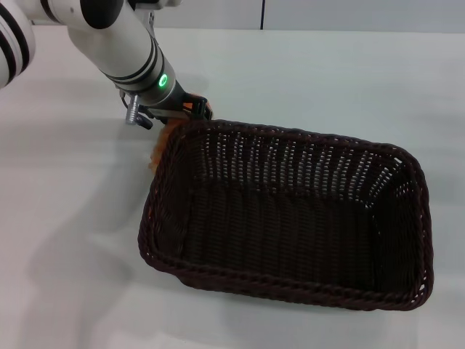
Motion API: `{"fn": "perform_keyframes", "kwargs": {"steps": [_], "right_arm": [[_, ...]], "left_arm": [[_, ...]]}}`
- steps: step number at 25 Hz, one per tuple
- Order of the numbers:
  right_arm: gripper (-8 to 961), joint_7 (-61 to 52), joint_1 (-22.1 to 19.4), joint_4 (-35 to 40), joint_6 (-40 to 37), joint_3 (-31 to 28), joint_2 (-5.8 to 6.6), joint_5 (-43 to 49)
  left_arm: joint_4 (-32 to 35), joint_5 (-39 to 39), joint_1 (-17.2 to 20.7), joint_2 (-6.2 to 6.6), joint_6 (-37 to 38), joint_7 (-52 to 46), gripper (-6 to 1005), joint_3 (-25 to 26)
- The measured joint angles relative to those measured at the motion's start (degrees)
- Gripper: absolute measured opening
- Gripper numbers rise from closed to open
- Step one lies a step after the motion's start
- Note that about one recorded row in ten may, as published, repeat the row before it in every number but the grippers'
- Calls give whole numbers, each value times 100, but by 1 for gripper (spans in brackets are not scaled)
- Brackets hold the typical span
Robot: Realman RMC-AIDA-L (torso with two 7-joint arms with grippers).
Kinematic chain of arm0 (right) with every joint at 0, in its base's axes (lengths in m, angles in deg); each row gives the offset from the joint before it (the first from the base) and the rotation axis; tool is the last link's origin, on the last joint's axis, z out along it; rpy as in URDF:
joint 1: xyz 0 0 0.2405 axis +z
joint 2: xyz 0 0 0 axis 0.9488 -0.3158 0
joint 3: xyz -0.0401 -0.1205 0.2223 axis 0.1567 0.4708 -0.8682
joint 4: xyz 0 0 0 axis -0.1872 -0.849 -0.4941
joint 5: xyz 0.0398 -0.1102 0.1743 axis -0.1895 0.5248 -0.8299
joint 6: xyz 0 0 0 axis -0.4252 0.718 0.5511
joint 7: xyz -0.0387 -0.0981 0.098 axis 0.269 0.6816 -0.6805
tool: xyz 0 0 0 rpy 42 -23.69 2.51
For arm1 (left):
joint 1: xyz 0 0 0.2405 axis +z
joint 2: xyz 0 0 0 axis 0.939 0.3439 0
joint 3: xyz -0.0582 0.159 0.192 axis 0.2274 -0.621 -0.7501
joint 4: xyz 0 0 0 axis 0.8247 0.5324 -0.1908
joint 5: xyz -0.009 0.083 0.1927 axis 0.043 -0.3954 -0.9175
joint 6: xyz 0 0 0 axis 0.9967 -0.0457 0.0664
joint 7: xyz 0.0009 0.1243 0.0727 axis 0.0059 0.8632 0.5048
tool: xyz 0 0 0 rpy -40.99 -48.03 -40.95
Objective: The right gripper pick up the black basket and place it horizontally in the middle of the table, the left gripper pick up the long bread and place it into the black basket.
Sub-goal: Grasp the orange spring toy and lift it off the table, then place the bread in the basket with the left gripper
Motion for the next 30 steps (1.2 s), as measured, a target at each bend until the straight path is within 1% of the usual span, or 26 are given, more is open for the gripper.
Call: {"fn": "perform_keyframes", "kwargs": {"steps": [3, 4, 6, 10, 11, 12, 13, 14, 15, 16, 18, 19, 20, 22, 24, 27, 29, 30], "right_arm": [[824, 0, 2, 8, 40, 0, 3, 0], [824, 0, 17, 12, 57, -1, 7, 0], [824, 0, 26, 12, 60, -1, 9, 0], [824, 0, 48, 7, 75, -4, 10, 0], [824, 0, 54, 8, 84, -4, 11, 0], [823, 1, 72, 8, 99, -11, 13, 0], [823, 3, 91, 9, 120, -22, 15, -1], [823, 32, 143, 1, 159, -47, 16, -1], [823, 32, 143, 1, 159, -47, 16, -1], [823, 43, 174, -7, 183, -61, 17, -1], [823, 48, 229, -26, 236, -72, 22, -1], [823, 51, 272, -51, 268, -81, 24, -1], [823, 51, 272, -51, 268, -81, 24, -1], [823, 53, 316, -87, 274, -84, 25, -1], [824, 54, 384, -147, 274, -89, 26, -1], [824, 55, 420, -183, 274, -91, 26, -1], [824, 56, 439, -196, 274, -92, 26, -1], [824, 56, 439, -196, 274, -92, 26, -1]], "left_arm": [[-79, -48, 62, 0, 78, 0, 654, -5], [-206, -129, 155, 13, 195, -1, 648, -4], [-303, -201, 219, 18, 277, -3, 636, 2], [-303, -201, 219, 18, 277, -3, 611, 2], [-768, -617, 471, 48, 652, 17, 605, 98], [-768, -617, 471, 48, 652, 17, 591, 98], [-1106, -796, 550, 89, 792, 267, 578, 322], [-1858, -830, 623, 87, 580, 974, 564, 824], [-2110, -828, 642, 73, 452, 1134, 554, 916], [-2239, -827, 650, 69, 350, 1203, 544, 935], [-2889, -778, 649, 51, -301, 1467, 523, 953], [-3486, -640, 573, 33, -1024, 1604, 513, 849], [-3486, -640, 573, 33, -1024, 1604, 509, 849], [-3867, -463, 529, 18, -1502, 1649, 500, 683], [-4408, -18, 531, 9, -1971, 1629, 491, 237], [-4483, 88, 536, 5, -2031, 1621, 478, 143], [-4795, 541, 580, 3, -2281, 1615, 469, -229], [-4824, 574, 587, 2, -2302, 1615, 465, -257]]}}
